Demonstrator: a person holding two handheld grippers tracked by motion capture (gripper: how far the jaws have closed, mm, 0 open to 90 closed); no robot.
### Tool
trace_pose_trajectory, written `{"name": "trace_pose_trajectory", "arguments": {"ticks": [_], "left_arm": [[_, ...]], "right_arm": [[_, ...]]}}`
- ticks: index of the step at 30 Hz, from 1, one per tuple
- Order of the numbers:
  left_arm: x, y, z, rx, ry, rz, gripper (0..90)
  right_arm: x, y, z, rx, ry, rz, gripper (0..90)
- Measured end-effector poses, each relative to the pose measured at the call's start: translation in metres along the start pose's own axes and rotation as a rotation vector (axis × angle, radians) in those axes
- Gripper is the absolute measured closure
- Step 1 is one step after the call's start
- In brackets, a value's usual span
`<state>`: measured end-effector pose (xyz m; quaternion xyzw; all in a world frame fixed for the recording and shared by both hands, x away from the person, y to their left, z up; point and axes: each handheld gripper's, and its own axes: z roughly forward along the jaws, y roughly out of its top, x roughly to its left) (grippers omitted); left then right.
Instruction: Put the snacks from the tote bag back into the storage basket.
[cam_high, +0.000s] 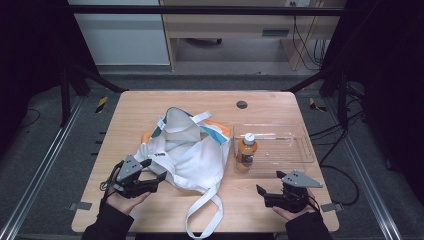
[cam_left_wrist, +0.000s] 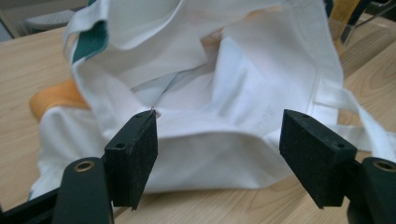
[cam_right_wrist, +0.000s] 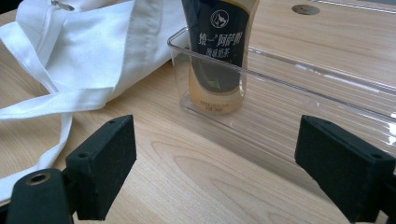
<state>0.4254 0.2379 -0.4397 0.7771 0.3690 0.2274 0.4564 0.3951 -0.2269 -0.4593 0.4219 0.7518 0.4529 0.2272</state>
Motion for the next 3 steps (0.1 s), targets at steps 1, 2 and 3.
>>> {"name": "trace_pose_trajectory", "arguments": {"ticks": [1, 2, 3], "left_arm": [[0.0020, -0.0044, -0.0016, 0.007, 0.012, 0.004, 27.8], [0.0035, -0.0074, -0.0025, 0.011, 0.016, 0.003, 27.7], [0.0048, -0.0094, -0.0030, 0.013, 0.018, 0.000, 27.6]], "right_arm": [[-0.0002, 0.0000, -0.0001, 0.000, -0.001, -0.001, 12.8], [-0.0003, 0.0001, -0.0004, -0.002, -0.002, -0.002, 12.8], [-0.0006, 0.0001, -0.0005, -0.003, -0.005, -0.004, 12.8]]}}
